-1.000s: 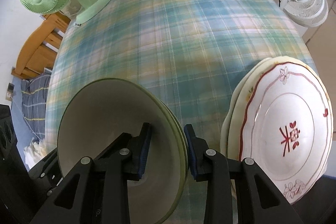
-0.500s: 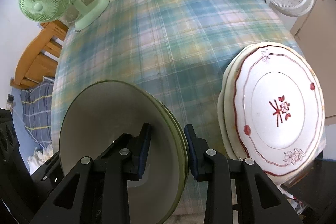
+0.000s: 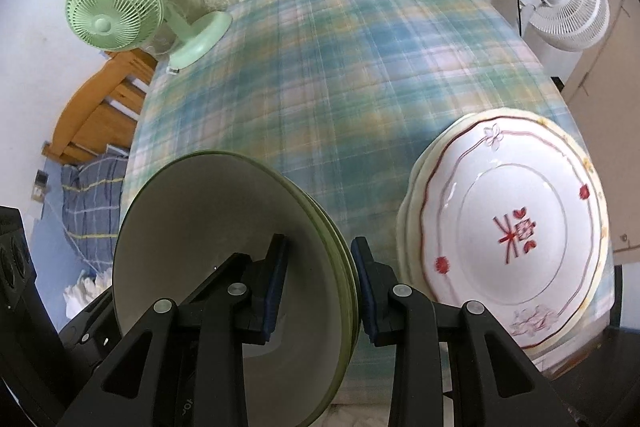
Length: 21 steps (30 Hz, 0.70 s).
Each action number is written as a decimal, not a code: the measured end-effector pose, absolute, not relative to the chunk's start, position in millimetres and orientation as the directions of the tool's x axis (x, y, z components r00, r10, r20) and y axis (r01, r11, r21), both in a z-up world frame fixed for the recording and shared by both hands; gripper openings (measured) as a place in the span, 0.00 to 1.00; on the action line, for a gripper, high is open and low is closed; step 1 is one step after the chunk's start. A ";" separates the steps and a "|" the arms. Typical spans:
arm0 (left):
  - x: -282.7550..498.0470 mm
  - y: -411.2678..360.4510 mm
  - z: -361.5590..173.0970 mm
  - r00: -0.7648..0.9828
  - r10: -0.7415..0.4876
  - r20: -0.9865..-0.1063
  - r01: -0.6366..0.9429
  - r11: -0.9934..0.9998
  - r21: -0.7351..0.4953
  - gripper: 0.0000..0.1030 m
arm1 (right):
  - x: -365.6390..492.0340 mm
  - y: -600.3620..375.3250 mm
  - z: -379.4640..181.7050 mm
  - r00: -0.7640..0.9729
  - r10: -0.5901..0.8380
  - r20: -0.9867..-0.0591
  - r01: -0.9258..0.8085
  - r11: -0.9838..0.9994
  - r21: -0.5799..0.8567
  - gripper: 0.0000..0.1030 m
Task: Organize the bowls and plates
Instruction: 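Carry the bowl stack with both tools over the red-flower plate stack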
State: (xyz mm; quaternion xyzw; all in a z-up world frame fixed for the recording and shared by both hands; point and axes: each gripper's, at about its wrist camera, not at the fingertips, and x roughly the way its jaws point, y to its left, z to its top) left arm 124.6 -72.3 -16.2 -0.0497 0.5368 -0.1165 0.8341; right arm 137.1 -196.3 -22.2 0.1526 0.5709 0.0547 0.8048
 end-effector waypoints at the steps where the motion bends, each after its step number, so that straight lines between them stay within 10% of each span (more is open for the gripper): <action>1: 124.5 -76.3 -15.3 0.399 -0.247 -0.883 0.137 0.968 -0.209 0.46 | 136.8 -201.1 -20.0 0.343 0.263 -0.902 0.077 0.949 0.306 0.35; 21: 116.3 -168.4 -7.5 0.424 -0.248 -0.871 0.092 0.969 -0.231 0.46 | 129.9 -291.6 -3.1 0.348 0.260 -0.901 0.024 0.958 0.286 0.35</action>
